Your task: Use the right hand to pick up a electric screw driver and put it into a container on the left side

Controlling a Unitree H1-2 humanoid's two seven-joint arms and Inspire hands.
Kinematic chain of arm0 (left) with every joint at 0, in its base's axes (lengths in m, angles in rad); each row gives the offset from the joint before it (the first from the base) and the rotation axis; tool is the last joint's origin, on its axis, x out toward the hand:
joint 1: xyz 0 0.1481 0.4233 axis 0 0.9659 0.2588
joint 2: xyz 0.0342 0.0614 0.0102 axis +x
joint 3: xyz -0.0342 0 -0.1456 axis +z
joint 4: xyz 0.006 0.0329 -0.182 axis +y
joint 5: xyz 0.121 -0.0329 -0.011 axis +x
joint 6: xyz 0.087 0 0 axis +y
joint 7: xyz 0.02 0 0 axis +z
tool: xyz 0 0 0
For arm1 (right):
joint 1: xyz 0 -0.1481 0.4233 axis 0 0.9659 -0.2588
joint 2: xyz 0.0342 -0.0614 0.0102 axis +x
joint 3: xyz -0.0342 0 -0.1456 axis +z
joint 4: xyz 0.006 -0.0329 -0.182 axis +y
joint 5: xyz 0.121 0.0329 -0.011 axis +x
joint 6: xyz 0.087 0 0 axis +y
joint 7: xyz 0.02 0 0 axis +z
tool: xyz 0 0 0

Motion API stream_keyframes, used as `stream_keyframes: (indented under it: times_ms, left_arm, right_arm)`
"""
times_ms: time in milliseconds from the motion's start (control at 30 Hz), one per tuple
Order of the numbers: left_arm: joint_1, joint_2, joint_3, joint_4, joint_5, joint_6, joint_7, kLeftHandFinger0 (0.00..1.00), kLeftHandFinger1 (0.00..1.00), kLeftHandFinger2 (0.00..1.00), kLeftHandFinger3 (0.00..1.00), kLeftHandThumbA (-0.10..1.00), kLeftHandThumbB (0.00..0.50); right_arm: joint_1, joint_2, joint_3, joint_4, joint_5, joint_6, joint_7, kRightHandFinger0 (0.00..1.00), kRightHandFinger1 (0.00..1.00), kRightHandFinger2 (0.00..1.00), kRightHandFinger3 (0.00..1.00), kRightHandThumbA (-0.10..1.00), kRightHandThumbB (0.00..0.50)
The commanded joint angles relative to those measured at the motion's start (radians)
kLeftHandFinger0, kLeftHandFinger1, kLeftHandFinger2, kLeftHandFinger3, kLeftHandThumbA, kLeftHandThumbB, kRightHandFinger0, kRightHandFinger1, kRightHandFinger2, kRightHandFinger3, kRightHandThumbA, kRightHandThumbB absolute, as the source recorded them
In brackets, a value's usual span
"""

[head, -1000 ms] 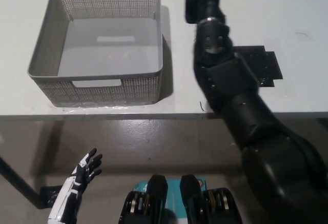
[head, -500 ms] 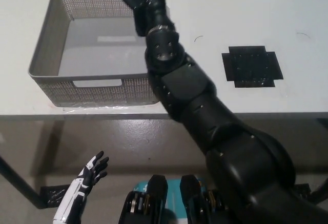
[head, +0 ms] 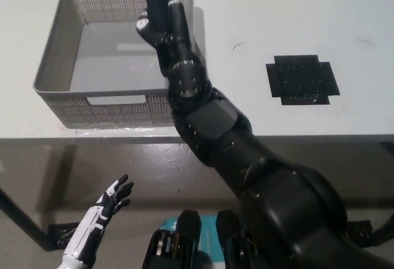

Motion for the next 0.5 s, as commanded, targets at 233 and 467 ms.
stream_keyframes:
  times_ms: [233,467]
  left_arm:
    - [-0.031,0.033,-0.012,-0.03,0.015,-0.017,-0.032,1.0,1.0,1.0,1.0,1.0,0.047]
    - [-0.036,0.039,-0.015,-0.035,0.014,-0.005,-0.042,1.0,1.0,1.0,1.0,1.0,0.045]
  right_arm:
    - [-0.005,-0.011,0.024,-0.002,-0.022,-0.032,-0.007,0.02,0.39,0.82,0.85,-0.1,0.132]
    - [0.014,-0.036,0.029,-0.011,-0.023,-0.072,0.043,0.67,0.74,0.86,0.92,0.29,0.221]
